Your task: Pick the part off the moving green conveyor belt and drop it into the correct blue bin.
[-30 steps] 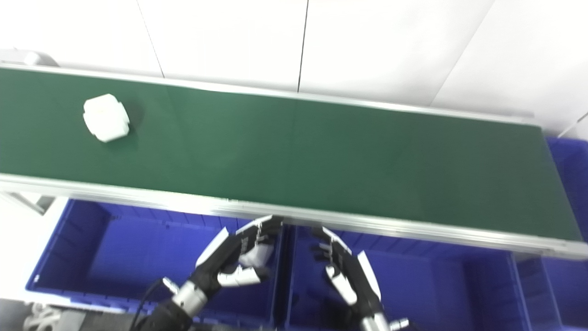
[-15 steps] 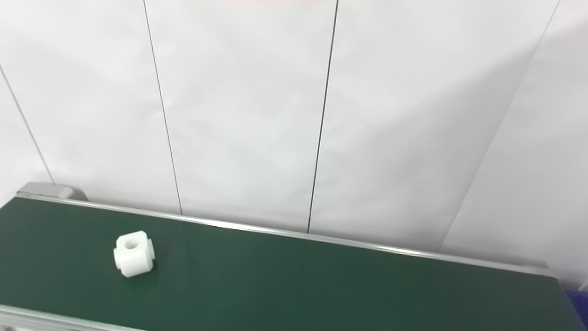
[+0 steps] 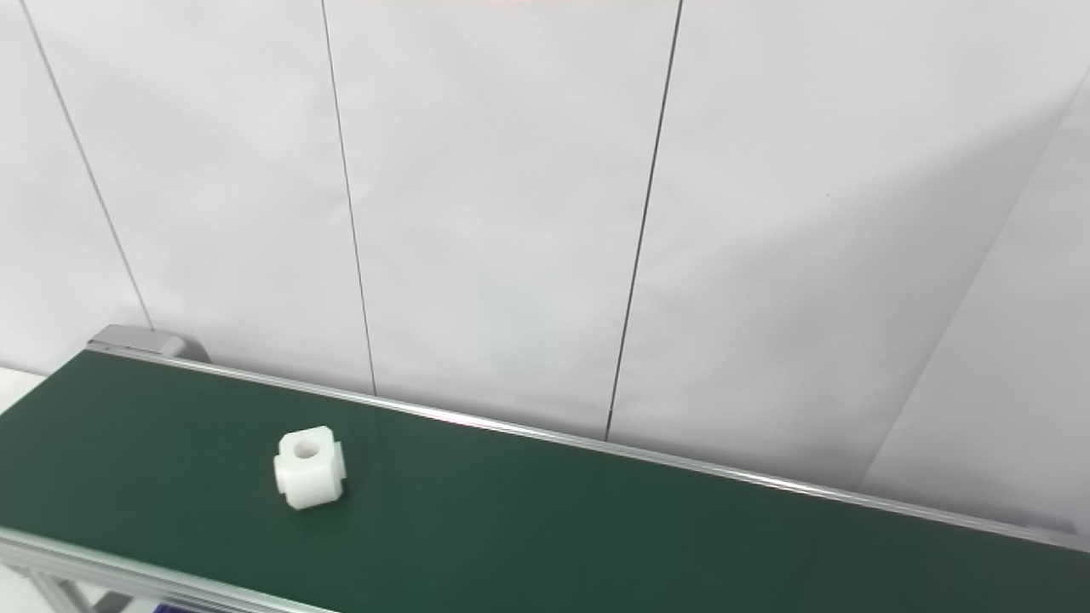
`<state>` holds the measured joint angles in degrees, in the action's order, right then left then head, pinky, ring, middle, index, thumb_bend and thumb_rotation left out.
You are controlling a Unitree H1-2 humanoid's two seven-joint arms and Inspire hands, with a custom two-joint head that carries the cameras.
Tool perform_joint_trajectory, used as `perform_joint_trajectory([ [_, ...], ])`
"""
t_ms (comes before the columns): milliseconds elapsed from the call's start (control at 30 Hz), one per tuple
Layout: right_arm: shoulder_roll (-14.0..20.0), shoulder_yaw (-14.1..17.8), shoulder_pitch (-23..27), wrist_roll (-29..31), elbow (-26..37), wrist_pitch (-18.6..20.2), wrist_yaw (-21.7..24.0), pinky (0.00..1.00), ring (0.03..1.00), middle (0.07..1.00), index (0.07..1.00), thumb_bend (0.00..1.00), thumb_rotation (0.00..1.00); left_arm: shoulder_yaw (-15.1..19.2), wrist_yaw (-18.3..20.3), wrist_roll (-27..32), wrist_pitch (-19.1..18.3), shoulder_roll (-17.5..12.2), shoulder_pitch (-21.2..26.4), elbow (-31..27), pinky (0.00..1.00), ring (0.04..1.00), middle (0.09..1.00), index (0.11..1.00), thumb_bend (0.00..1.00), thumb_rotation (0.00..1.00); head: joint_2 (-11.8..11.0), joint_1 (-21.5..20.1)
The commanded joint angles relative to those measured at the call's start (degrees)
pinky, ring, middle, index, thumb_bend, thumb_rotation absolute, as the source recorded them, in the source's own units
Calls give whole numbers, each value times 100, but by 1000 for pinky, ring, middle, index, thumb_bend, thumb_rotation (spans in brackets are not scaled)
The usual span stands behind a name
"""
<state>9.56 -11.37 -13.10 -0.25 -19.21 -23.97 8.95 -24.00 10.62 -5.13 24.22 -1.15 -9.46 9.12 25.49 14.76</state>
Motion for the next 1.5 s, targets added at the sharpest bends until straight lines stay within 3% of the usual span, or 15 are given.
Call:
perform_joint_trajectory([
  [0,74,125,-24,152,258,-296,156,723,769,873,835,861,1000,-150,223,96,-55,33,44,-781,672,757,795,773,807,587,210,122],
  [100,69,270,-50,305,341,-296,387,770,817,877,849,835,1000,-236,382,34,-485,13,121,-1593,624,723,782,761,806,528,326,222],
  [267,-79,476,-87,486,441,-296,648,807,826,889,852,865,1000,-19,377,-411,-1019,-66,502,-2407,666,747,787,773,831,534,534,122],
  [367,-144,468,-125,324,559,-294,606,818,847,900,857,844,1000,259,340,-696,-1225,-167,831,-2603,685,759,800,785,817,543,693,-45],
  [400,-159,430,-141,168,640,-292,520,818,849,906,863,833,1000,414,297,-796,-1304,-217,985,-2642,714,784,823,802,796,529,899,-192],
  [433,-173,396,-156,30,720,-293,448,807,838,900,866,830,1000,567,251,-914,-1384,-276,1137,-2679,701,780,822,801,793,514,1027,-249],
  [600,-154,350,-155,-135,834,-294,287,757,787,846,844,864,1000,1078,141,-1763,-1873,-542,1743,-2733,601,726,810,802,766,441,1251,-222],
  [733,-57,383,-158,-126,844,-294,252,734,774,823,836,891,1000,1180,116,-2675,-2109,-904,2243,-2418,608,740,800,787,797,396,1290,-172],
  [1067,34,365,-223,-72,922,-295,269,706,754,801,812,919,1000,963,171,-3765,-2271,-1468,2722,-1626,576,742,802,789,878,334,1241,-198],
  [1333,64,336,-183,-63,808,-295,266,704,751,802,800,903,1000,980,-79,-4084,-2344,-1609,2862,-986,646,813,838,805,907,282,1085,-167],
  [1467,70,320,-156,-33,744,-296,301,699,753,805,794,894,1000,924,-619,-4747,-2682,-1473,2769,-772,657,825,846,800,892,250,995,-178],
])
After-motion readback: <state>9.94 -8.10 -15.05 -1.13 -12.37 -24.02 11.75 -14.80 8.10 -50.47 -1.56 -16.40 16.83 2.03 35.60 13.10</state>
